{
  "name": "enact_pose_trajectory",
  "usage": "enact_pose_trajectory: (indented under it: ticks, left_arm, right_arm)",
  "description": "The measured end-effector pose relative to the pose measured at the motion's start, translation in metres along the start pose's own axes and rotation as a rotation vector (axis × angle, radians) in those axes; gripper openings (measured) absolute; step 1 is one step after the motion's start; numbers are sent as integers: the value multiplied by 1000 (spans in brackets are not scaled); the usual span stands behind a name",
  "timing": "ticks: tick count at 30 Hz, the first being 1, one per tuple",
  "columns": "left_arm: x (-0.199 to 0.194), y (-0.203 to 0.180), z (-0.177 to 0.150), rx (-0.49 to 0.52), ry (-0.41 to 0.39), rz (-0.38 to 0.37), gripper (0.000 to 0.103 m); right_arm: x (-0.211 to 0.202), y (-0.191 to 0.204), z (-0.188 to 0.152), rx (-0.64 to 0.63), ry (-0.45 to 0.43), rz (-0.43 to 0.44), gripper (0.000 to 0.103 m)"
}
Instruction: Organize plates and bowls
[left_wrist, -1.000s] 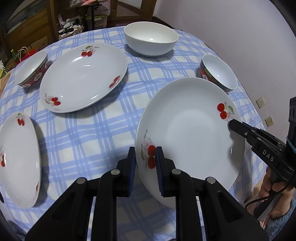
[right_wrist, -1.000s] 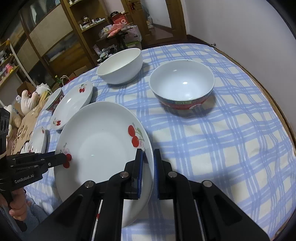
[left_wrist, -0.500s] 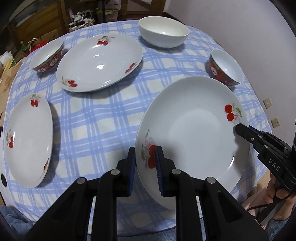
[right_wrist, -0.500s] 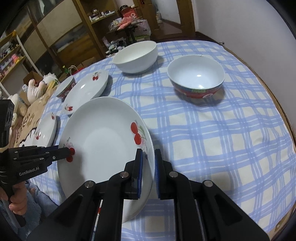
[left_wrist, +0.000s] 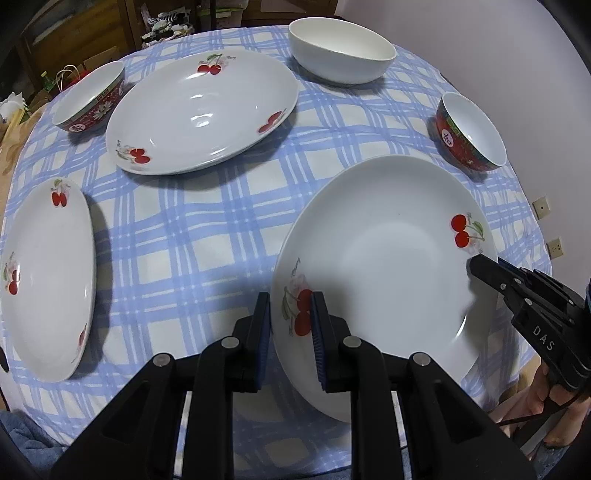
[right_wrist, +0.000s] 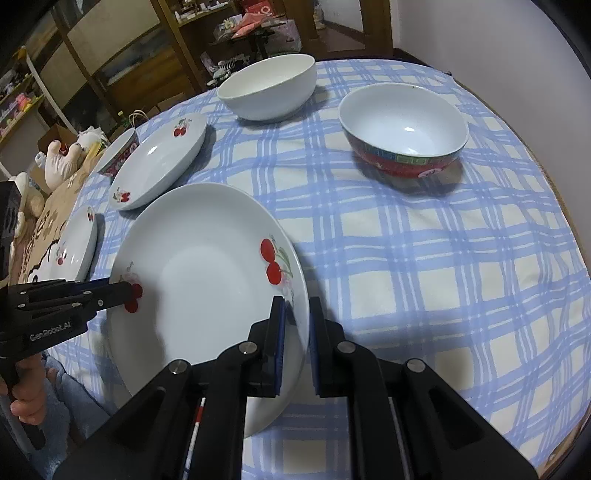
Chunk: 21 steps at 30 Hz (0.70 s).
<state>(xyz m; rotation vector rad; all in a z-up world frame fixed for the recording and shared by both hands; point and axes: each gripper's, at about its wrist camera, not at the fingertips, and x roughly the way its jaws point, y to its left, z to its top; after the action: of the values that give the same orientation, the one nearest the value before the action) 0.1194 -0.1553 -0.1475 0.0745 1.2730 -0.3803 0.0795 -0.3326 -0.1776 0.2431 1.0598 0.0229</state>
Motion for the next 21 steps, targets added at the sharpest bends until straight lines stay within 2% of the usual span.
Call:
enact_pose_trajectory:
  ticks: [11,21]
  left_arm:
    - [4,7,12,-28,-8,13,19]
    - [14,5,12,-4,-1,36,21]
  right_arm:
    - [6,9,5,-45,-8,-14,13]
    - [17,8,7,-47,15,-31,13]
